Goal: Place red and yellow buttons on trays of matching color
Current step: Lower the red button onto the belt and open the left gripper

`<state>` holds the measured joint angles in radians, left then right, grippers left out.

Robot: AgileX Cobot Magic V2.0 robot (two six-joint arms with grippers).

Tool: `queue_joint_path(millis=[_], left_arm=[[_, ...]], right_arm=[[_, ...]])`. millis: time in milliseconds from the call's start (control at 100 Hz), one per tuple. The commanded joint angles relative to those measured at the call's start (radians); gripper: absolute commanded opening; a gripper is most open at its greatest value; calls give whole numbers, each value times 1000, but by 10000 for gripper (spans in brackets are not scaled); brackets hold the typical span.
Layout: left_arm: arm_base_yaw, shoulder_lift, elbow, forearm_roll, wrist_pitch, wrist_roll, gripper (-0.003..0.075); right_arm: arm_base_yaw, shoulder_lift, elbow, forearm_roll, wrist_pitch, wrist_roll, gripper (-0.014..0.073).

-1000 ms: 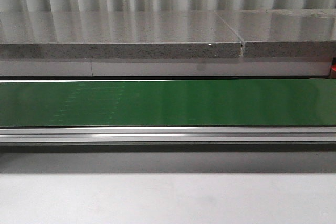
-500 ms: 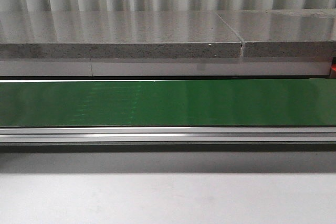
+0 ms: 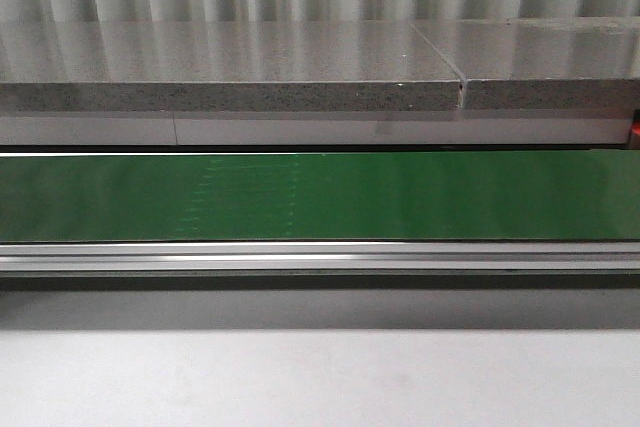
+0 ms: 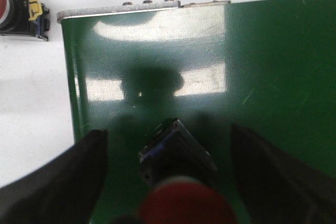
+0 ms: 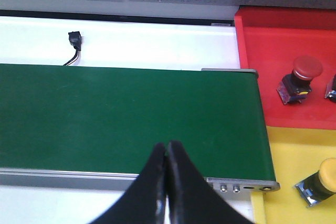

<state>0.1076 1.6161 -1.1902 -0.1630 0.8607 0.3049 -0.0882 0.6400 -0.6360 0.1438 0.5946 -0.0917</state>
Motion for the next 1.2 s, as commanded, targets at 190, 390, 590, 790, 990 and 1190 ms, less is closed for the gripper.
queue_joint_path(millis=[190, 390, 590, 790, 990, 1190], left_arm=[[-10, -134, -56, -64, -20, 3, 668], [10, -253, -75, -57, -87, -23, 659], [151, -238, -67, 12, -83, -171, 659], [277, -127, -54, 6, -81, -196, 659], [324, -10, -54, 6, -118, -213, 659], [351, 55, -54, 6, -171, -228, 659]], right_arm=[[-1, -4, -25, 2, -65, -9, -67], [-1, -4, -25, 2, -65, -9, -67], [-1, -4, -25, 2, -65, -9, -67], [-1, -4, -25, 2, -65, -9, -67], [-1, -4, -25, 2, -65, -9, -67], [-1, -4, -25, 2, -65, -9, -67]])
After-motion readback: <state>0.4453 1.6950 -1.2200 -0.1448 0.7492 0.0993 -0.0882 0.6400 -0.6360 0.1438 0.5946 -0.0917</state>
